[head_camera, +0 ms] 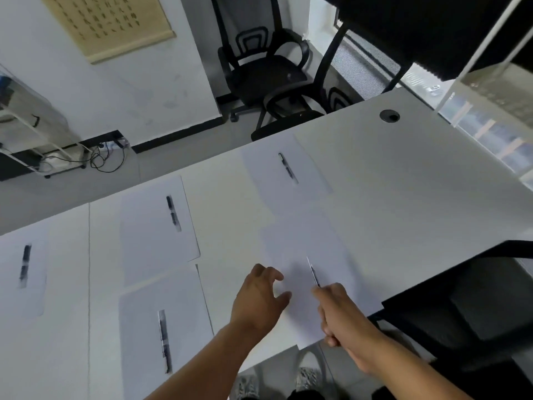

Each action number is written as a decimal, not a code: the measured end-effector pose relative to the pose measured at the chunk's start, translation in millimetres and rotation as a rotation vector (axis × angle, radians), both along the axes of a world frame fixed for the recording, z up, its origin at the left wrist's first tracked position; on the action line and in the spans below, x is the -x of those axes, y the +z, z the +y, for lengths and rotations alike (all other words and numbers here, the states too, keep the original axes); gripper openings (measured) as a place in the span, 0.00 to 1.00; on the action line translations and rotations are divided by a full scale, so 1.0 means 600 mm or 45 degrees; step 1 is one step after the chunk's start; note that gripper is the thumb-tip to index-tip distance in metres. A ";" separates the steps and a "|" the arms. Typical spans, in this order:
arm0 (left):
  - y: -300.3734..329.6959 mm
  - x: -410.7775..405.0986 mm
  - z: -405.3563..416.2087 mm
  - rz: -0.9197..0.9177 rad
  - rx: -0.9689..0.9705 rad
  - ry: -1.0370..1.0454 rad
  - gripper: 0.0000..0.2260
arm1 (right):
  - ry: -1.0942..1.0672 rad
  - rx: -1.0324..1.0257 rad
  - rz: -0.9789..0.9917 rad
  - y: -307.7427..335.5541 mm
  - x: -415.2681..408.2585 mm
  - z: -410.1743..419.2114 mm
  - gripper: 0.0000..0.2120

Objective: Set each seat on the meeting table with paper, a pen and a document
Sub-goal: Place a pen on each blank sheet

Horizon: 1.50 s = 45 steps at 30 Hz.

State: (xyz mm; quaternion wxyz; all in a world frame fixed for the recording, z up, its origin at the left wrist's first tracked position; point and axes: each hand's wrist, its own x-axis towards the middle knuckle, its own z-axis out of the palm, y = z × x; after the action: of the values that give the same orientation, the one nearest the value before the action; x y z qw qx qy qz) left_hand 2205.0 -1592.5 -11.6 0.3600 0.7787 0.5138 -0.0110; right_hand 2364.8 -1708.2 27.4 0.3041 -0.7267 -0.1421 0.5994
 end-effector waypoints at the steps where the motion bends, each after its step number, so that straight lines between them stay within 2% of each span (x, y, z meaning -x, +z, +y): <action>1: -0.002 -0.007 0.001 0.001 -0.007 -0.006 0.16 | 0.012 -0.012 -0.039 -0.006 -0.006 -0.002 0.18; 4: -0.016 -0.030 0.004 0.041 -0.042 -0.050 0.21 | 0.025 -0.067 -0.178 -0.035 -0.030 -0.008 0.10; 7: -0.030 -0.038 0.009 0.187 -0.092 -0.180 0.32 | 0.051 -0.073 -0.273 -0.056 -0.047 -0.003 0.07; 10: -0.039 -0.041 0.011 0.333 -0.092 -0.287 0.41 | 0.092 -0.074 -0.387 -0.079 -0.058 0.009 0.12; 13: -0.048 -0.040 0.014 0.404 -0.072 -0.339 0.45 | 0.136 -0.060 -0.528 -0.097 -0.063 0.024 0.14; 18: -0.063 -0.036 0.014 0.414 -0.109 -0.363 0.43 | 0.188 -0.083 -0.754 -0.124 -0.069 0.053 0.20; 20: -0.065 -0.035 0.012 0.420 -0.128 -0.371 0.42 | 0.230 -0.085 -0.815 -0.131 -0.069 0.059 0.15; 22: -0.065 -0.037 0.012 0.416 -0.133 -0.370 0.41 | 0.273 -0.090 -0.872 -0.135 -0.071 0.065 0.05; 24: -0.066 -0.039 0.013 0.412 -0.137 -0.368 0.41 | 0.286 -0.084 -0.914 -0.138 -0.072 0.071 0.05; 34: -0.070 -0.042 0.014 0.396 -0.121 -0.354 0.41 | 0.297 -0.081 -0.990 -0.158 -0.084 0.087 0.02; 45: -0.068 -0.045 0.012 0.411 -0.118 -0.348 0.41 | 0.346 -0.046 -0.993 -0.168 -0.094 0.093 0.07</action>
State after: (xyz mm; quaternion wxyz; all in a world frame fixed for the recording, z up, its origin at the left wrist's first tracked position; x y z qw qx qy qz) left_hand 2232.0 -1585.4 -52.2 0.2321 0.8449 0.4543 -0.1607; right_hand 2421.1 -1652.4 -73.2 0.1584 -0.8685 -0.3517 0.3113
